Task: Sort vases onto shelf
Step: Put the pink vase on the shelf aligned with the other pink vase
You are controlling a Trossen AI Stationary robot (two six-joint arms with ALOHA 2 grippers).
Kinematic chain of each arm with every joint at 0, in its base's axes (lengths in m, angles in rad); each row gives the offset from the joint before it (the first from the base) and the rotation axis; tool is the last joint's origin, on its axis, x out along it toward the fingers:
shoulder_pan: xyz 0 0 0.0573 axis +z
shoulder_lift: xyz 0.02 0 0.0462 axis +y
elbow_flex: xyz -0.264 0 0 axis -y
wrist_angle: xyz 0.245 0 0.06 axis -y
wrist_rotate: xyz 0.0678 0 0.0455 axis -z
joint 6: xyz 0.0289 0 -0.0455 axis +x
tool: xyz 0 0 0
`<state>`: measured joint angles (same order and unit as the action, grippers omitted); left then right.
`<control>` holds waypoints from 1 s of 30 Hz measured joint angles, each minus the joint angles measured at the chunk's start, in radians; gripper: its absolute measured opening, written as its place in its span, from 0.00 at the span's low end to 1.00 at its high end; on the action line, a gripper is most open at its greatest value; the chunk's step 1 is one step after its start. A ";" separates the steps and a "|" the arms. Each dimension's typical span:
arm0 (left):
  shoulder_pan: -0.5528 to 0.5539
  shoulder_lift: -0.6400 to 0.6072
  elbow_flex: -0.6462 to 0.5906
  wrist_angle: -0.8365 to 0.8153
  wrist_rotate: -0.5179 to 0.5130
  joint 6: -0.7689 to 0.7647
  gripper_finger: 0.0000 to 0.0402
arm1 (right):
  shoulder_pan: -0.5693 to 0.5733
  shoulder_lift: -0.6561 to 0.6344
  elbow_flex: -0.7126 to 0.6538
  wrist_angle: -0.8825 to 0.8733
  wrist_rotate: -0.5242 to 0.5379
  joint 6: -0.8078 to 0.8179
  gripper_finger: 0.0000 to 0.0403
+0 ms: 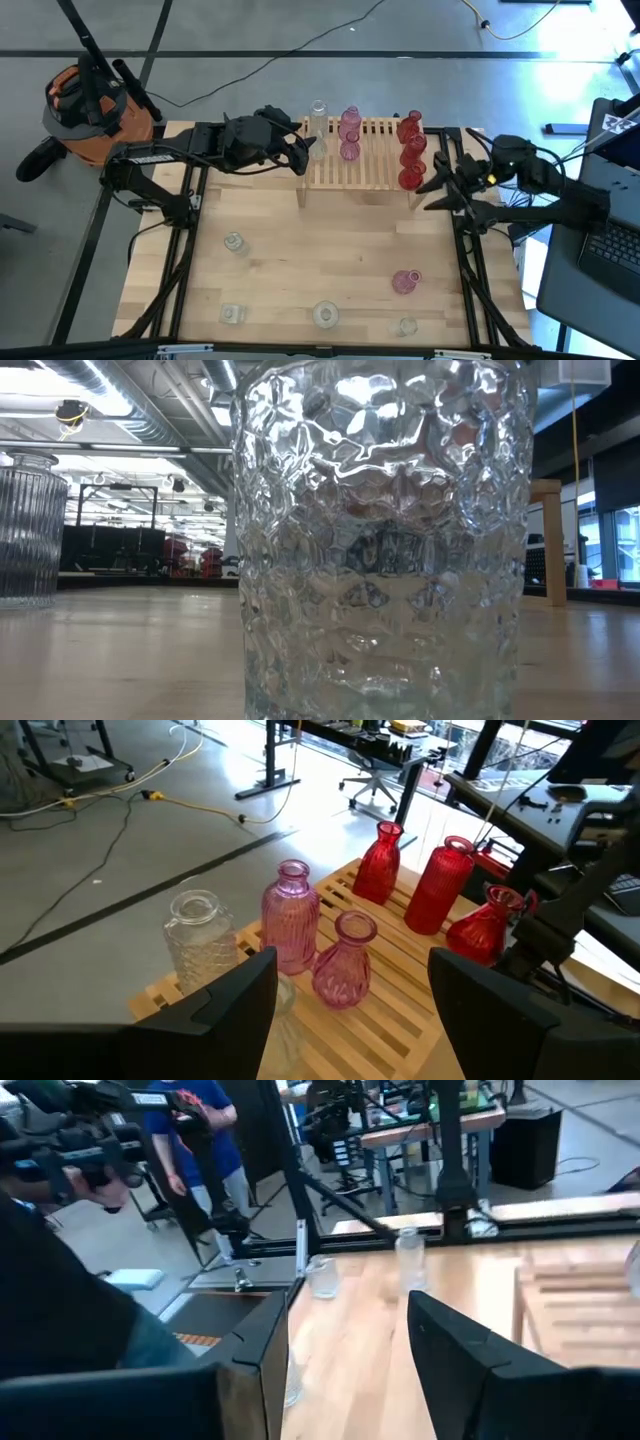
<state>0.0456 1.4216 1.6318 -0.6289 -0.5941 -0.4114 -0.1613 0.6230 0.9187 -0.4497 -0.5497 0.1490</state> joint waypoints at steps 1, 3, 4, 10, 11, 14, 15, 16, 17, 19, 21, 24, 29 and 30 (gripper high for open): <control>0.000 0.000 0.000 0.000 0.000 0.000 0.62 | 0.039 0.027 0.018 0.018 0.041 -0.005 0.38; 0.000 0.000 0.000 -0.001 0.000 0.002 0.62 | 0.133 0.081 0.050 0.059 0.114 -0.028 0.38; 0.000 0.000 0.000 -0.003 0.000 0.002 0.62 | 0.186 0.107 0.062 0.064 0.153 -0.049 0.38; 0.000 0.000 0.000 -0.036 0.001 0.023 0.62 | 0.485 0.154 0.038 -0.165 0.467 -0.116 0.38; 0.000 0.000 0.000 -0.039 0.002 0.033 0.62 | 0.526 0.139 0.028 -0.193 0.514 -0.090 0.38; 0.000 0.000 0.000 -0.042 0.015 0.064 0.62 | 0.634 0.073 -0.010 -0.254 0.655 0.025 0.38; 0.000 0.000 0.000 -0.044 0.019 0.074 0.62 | 0.668 0.049 -0.024 -0.281 0.695 0.070 0.38; 0.000 0.000 0.000 -0.044 0.021 0.082 0.62 | 0.702 0.025 -0.038 -0.312 0.722 0.113 0.38; 0.000 0.000 0.000 -0.044 0.025 0.089 0.62 | 0.735 0.003 -0.056 -0.350 0.734 0.156 0.38; 0.000 0.000 0.000 -0.045 0.029 0.101 0.62 | 0.800 -0.033 -0.105 -0.414 0.722 0.256 0.38; 0.000 0.000 0.000 -0.044 0.030 0.105 0.62 | 0.867 -0.057 -0.172 -0.420 0.664 0.350 0.38; -0.002 0.000 0.000 -0.045 0.043 0.103 0.62 | 0.967 -0.069 -0.285 -0.354 0.570 0.432 0.38; -0.015 0.000 0.000 -0.045 0.062 0.098 0.62 | 1.087 -0.068 -0.416 -0.205 0.612 0.501 0.41; -0.020 0.000 0.000 -0.045 0.062 0.091 0.62 | 1.100 -0.065 -0.431 -0.189 0.638 0.501 0.43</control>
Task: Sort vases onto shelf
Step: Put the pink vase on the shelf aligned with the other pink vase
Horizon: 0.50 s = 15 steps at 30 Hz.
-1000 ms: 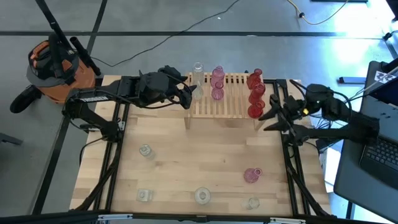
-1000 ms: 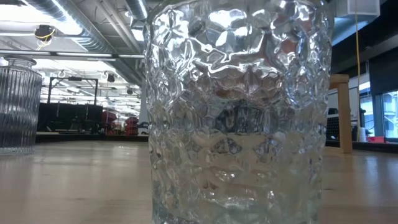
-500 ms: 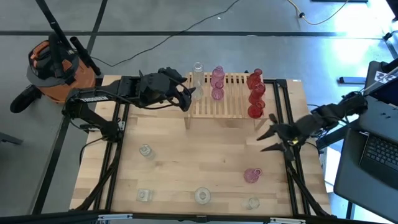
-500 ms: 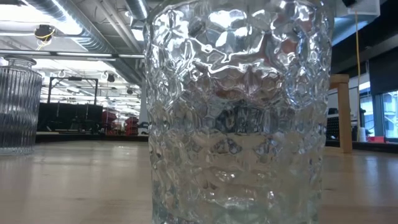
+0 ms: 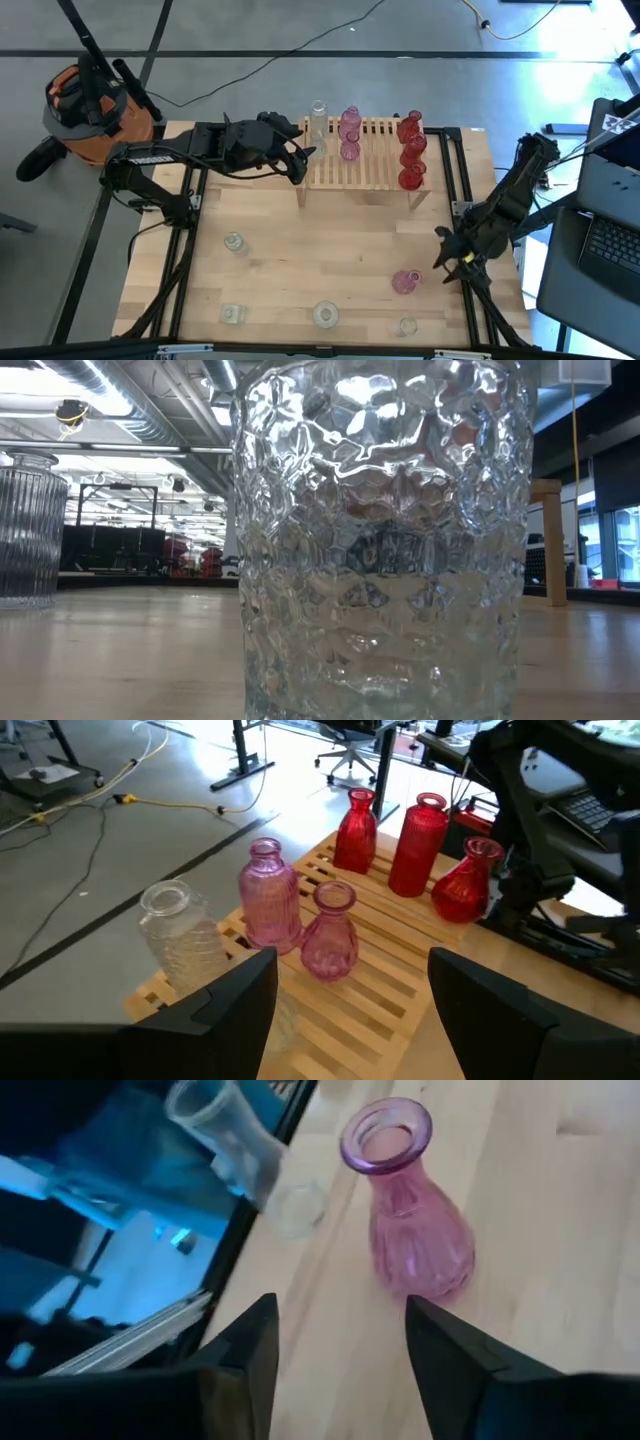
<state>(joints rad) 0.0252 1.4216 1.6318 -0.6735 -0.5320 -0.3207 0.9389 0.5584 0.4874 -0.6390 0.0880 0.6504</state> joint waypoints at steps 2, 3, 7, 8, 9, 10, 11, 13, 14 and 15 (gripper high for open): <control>-0.007 0.000 0.000 0.000 0.000 -0.014 0.62 | 0.014 0.009 -0.021 0.005 0.057 0.009 0.48; -0.009 0.000 0.000 0.000 0.000 -0.017 0.62 | 0.012 0.011 -0.028 0.005 0.082 0.018 0.51; -0.012 0.000 0.000 0.000 0.000 -0.031 0.62 | 0.010 0.028 -0.038 0.011 0.164 0.021 0.64; -0.012 0.000 0.000 0.000 -0.001 -0.040 0.62 | 0.010 0.035 -0.038 0.014 0.172 0.018 0.66; -0.012 0.000 0.000 0.000 -0.001 -0.044 0.62 | 0.010 0.046 -0.038 0.021 0.174 0.010 0.68; -0.012 0.000 0.000 0.000 -0.001 -0.044 0.62 | 0.010 0.060 -0.038 0.034 0.173 -0.001 0.69; -0.012 0.000 0.000 0.000 -0.001 -0.044 0.62 | 0.010 0.075 -0.038 0.052 0.173 -0.010 0.71; -0.013 0.000 0.000 0.000 -0.001 -0.045 0.62 | 0.010 0.111 -0.038 0.091 0.173 -0.036 0.71; -0.013 0.000 0.000 0.001 -0.001 -0.045 0.62 | 0.010 0.132 -0.038 0.111 0.175 -0.053 0.72; -0.012 0.000 0.000 0.001 -0.001 -0.047 0.62 | 0.010 0.153 -0.038 0.131 0.181 -0.062 0.72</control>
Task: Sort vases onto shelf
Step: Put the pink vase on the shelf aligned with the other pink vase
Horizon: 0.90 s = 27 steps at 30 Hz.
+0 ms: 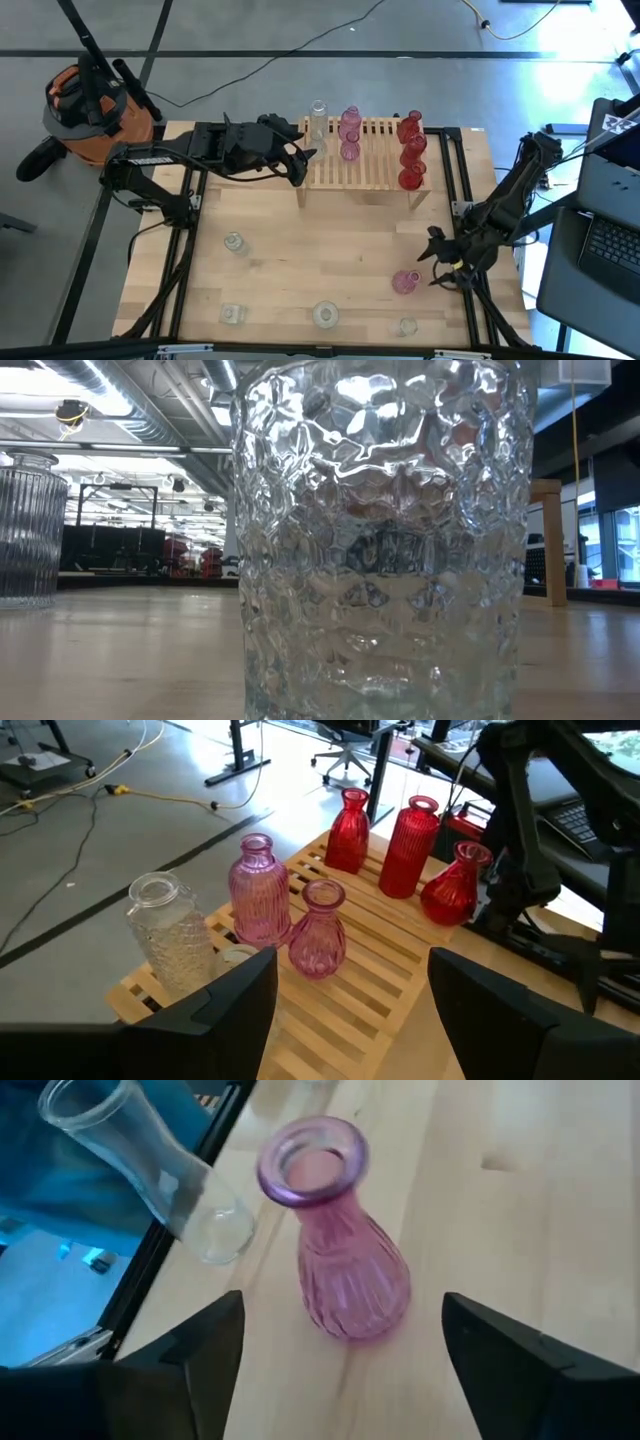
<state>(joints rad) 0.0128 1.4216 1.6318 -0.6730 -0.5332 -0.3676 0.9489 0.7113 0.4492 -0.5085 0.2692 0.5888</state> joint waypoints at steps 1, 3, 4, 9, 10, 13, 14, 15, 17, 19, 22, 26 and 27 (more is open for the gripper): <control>0.000 0.000 0.000 0.000 -0.001 -0.004 0.62 | 0.000 0.021 0.000 0.014 0.010 -0.013 0.72; 0.000 0.000 0.000 0.000 -0.001 -0.017 0.62 | 0.000 0.063 0.000 0.043 0.027 -0.025 0.72; 0.000 0.000 0.000 0.000 -0.002 -0.020 0.62 | 0.000 0.084 0.000 0.062 0.038 -0.024 0.72; 0.000 0.000 0.000 0.000 -0.002 -0.023 0.62 | 0.000 0.188 -0.001 0.152 0.110 -0.021 0.72; 0.000 0.000 0.000 0.000 -0.002 -0.023 0.62 | 0.000 0.205 0.000 0.175 0.126 -0.021 0.72; 0.000 0.000 0.000 0.000 -0.002 -0.023 0.62 | 0.000 0.255 -0.001 0.241 0.163 -0.020 0.72; 0.000 0.000 0.000 0.000 -0.002 -0.023 0.62 | 0.000 0.269 0.000 0.266 0.169 -0.020 0.72; 0.000 0.000 0.000 0.000 -0.002 -0.023 0.62 | 0.000 0.281 0.000 0.292 0.175 -0.020 0.72; 0.000 0.000 0.000 0.000 -0.002 -0.023 0.62 | 0.000 0.307 0.000 0.324 0.177 -0.020 0.72; 0.000 0.000 0.000 0.000 -0.002 -0.022 0.62 | 0.000 0.329 0.000 0.353 0.194 -0.017 0.72; 0.000 0.000 0.000 0.000 -0.001 -0.018 0.62 | 0.000 0.354 0.000 0.391 0.242 -0.013 0.67; 0.000 0.000 0.000 0.000 -0.001 -0.016 0.62 | 0.000 0.374 0.000 0.406 0.324 -0.010 0.54; 0.000 0.000 0.000 0.000 -0.001 -0.015 0.62 | 0.000 0.376 0.000 0.404 0.334 -0.010 0.49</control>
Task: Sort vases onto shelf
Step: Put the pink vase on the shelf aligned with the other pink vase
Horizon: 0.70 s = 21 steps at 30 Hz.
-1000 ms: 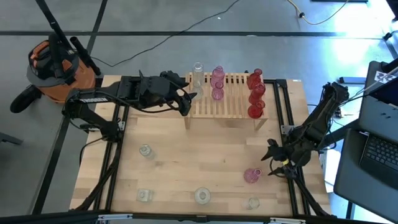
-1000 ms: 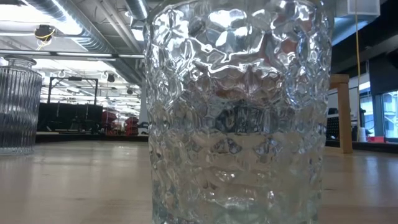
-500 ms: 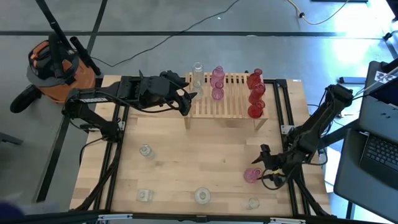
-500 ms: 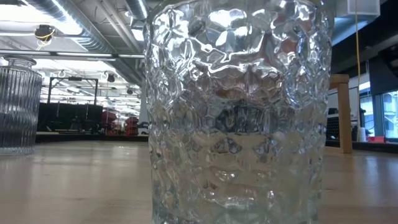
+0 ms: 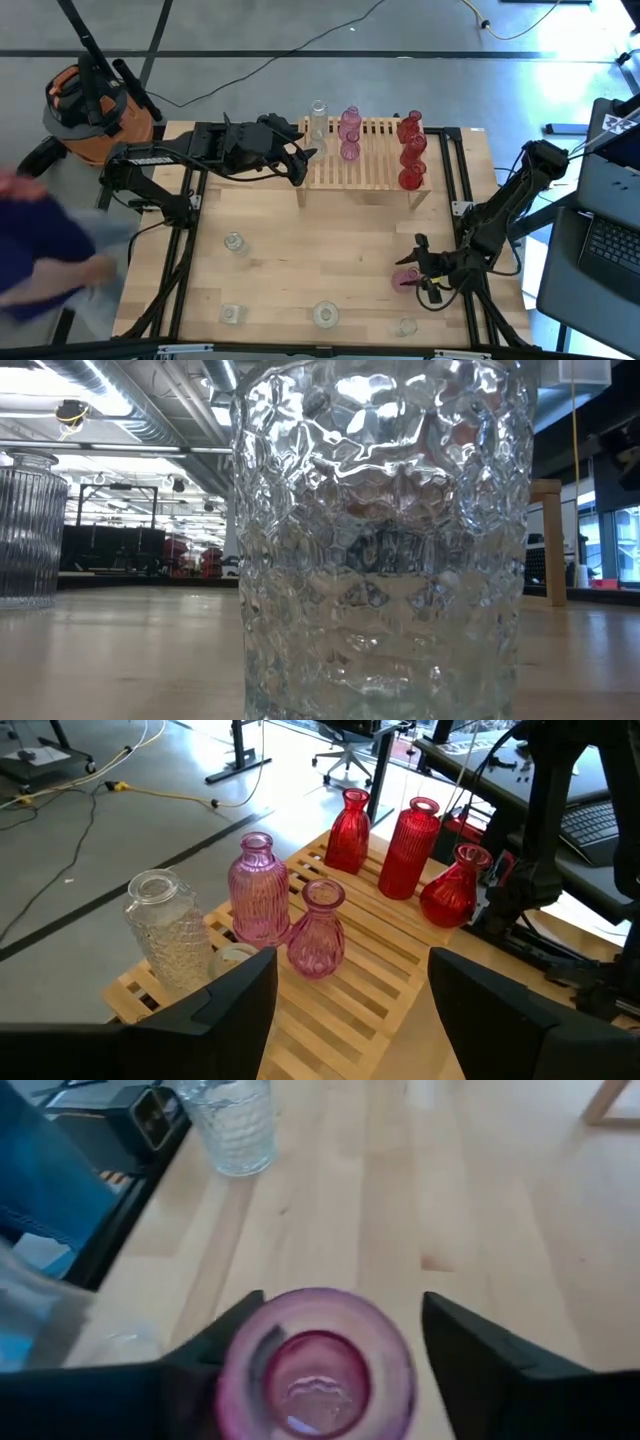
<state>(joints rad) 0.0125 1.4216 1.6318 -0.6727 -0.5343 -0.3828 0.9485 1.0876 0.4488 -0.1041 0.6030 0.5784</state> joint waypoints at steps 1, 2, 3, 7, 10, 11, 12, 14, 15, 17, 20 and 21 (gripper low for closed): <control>0.000 0.000 0.000 0.000 0.000 0.000 0.62 | 0.000 0.003 0.000 -0.002 0.008 0.000 0.44; 0.000 0.000 0.000 0.000 0.001 0.000 0.62 | 0.000 0.005 0.000 -0.003 0.013 0.000 0.39; 0.000 0.000 0.000 0.000 0.001 0.000 0.62 | 0.000 0.009 0.000 -0.004 0.015 0.000 0.33; 0.000 0.000 0.000 0.000 0.013 0.001 0.62 | 0.000 0.009 0.002 0.002 0.027 0.001 0.14; 0.000 0.000 0.000 0.000 0.030 0.024 0.62 | -0.001 0.010 0.002 0.002 0.054 0.018 0.13; 0.000 0.000 0.000 0.000 0.031 0.035 0.62 | -0.003 0.010 0.002 0.000 0.067 0.041 0.13; 0.000 0.000 0.000 0.000 0.031 0.048 0.62 | -0.009 0.010 0.001 -0.003 0.078 0.071 0.13; 0.000 0.000 0.000 -0.002 0.037 0.065 0.62 | -0.032 0.010 0.001 -0.003 0.090 0.119 0.13; 0.000 0.000 0.000 -0.006 0.039 0.076 0.62 | -0.046 0.010 0.002 -0.004 0.089 0.127 0.13; 0.000 0.000 0.000 -0.025 0.039 0.090 0.62 | -0.084 0.011 0.021 -0.011 0.089 0.129 0.13; 0.000 0.000 0.000 -0.050 0.039 0.106 0.62 | -0.173 0.011 0.090 0.000 0.086 0.089 0.13; 0.000 -0.001 0.000 -0.059 0.039 0.107 0.62 | -0.208 0.011 0.121 0.002 0.085 0.045 0.13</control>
<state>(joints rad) 0.0124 1.4205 1.6318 -0.7320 -0.4955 -0.2755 0.7402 1.0985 0.5698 -0.1024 0.6876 0.6236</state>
